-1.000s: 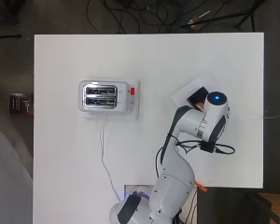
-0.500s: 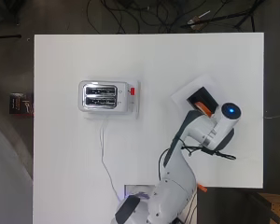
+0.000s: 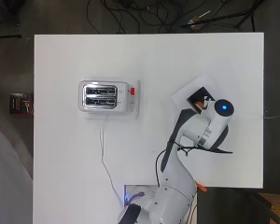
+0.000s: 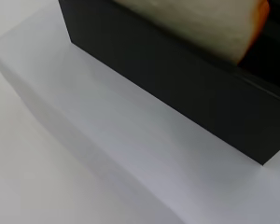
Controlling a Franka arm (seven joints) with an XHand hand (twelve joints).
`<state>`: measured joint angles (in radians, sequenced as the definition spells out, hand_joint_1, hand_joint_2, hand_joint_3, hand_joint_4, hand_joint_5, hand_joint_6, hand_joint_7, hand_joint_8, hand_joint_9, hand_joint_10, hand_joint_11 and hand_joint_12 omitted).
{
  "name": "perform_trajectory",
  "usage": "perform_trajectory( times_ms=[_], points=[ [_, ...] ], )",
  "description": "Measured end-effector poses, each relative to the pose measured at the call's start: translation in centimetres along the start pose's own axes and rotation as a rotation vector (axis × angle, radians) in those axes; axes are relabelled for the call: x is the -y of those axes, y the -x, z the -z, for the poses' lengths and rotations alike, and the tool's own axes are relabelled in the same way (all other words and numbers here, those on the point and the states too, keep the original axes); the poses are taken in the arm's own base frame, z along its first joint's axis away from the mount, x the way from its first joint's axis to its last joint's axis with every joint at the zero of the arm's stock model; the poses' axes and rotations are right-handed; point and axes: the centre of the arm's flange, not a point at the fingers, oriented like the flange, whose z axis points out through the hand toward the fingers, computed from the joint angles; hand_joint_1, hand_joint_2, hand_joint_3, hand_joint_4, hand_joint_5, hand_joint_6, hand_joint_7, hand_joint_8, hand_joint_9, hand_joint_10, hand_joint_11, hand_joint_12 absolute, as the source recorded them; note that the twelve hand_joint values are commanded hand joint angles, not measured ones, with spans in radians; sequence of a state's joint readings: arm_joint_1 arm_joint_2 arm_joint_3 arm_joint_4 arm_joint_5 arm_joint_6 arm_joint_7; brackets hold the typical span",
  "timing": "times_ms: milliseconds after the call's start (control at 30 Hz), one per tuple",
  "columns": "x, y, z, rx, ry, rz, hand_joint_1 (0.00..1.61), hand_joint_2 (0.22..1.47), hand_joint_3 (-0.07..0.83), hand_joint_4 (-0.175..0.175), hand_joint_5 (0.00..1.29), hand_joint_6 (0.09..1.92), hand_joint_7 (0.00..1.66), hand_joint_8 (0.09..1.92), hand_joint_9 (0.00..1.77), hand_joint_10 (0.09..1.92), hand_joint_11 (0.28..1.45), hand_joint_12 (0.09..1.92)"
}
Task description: Teleoperate dual arm-hand system to toast a bread
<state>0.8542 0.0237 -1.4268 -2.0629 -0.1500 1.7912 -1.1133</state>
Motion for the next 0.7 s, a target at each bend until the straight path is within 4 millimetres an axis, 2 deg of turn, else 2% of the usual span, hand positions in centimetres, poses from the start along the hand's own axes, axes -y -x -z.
perform_trajectory(
  times_ms=[33, 67, 100, 133, 167, 200, 233, 267, 333, 433, 533, 600, 700],
  points=[
    [-0.4, 1.3, 0.0, -0.040, -0.014, -0.004, 0.61, 0.93, -0.028, 0.014, 0.39, 0.09, 0.46, 0.09, 0.56, 0.09, 0.42, 0.09],
    [-0.9, 3.0, 0.0, -0.078, -0.028, -0.019, 0.65, 0.94, -0.019, 0.033, 0.52, 0.09, 0.57, 0.09, 0.63, 0.09, 0.44, 0.09],
    [-1.4, 4.8, -0.2, -0.100, -0.039, -0.046, 0.92, 0.97, -0.010, -0.040, 0.71, 0.39, 0.84, 0.14, 0.88, 0.20, 0.59, 0.09],
    [-2.0, 6.5, -0.7, -0.101, -0.045, -0.078, 1.12, 1.01, 0.003, -0.013, 0.78, 0.40, 0.96, 0.42, 1.05, 0.28, 0.69, 0.11],
    [-2.3, 7.6, -1.3, -0.091, -0.048, -0.105, 0.90, 0.96, -0.005, -0.011, 0.64, 0.27, 0.81, 0.36, 0.93, 0.20, 0.63, 0.09],
    [-2.6, 8.4, -1.9, -0.076, -0.050, -0.130, 0.68, 0.91, -0.010, -0.021, 0.45, 0.15, 0.60, 0.23, 0.74, 0.11, 0.55, 0.09],
    [-2.8, 9.0, -2.2, -0.058, -0.052, -0.150, 0.56, 0.88, -0.010, -0.027, 0.31, 0.09, 0.46, 0.13, 0.60, 0.09, 0.50, 0.09],
    [-2.9, 9.5, -2.4, -0.035, -0.050, -0.168, 0.52, 0.86, -0.008, -0.025, 0.24, 0.09, 0.35, 0.09, 0.49, 0.09, 0.46, 0.09],
    [-3.0, 10.0, -2.0, 0.011, -0.043, -0.181, 0.52, 0.86, -0.003, -0.016, 0.19, 0.09, 0.27, 0.09, 0.37, 0.09, 0.42, 0.09],
    [-2.3, 7.7, -0.9, 0.076, -0.032, -0.128, 0.57, 0.86, 0.001, -0.001, 0.19, 0.09, 0.24, 0.09, 0.33, 0.09, 0.40, 0.09],
    [-1.1, 2.7, -0.5, 0.042, -0.024, 0.007, 0.62, 0.86, 0.001, 0.007, 0.20, 0.09, 0.25, 0.09, 0.33, 0.09, 0.39, 0.09],
    [-0.3, -0.1, -0.8, -0.005, -0.034, 0.088, 0.66, 0.87, 0.002, -0.001, 0.21, 0.09, 0.30, 0.09, 0.38, 0.09, 0.40, 0.09],
    [1.0, -2.7, -0.8, -0.043, -0.028, 0.150, 0.68, 0.89, 0.004, -0.015, 0.21, 0.09, 0.35, 0.09, 0.45, 0.09, 0.42, 0.09]
  ],
)
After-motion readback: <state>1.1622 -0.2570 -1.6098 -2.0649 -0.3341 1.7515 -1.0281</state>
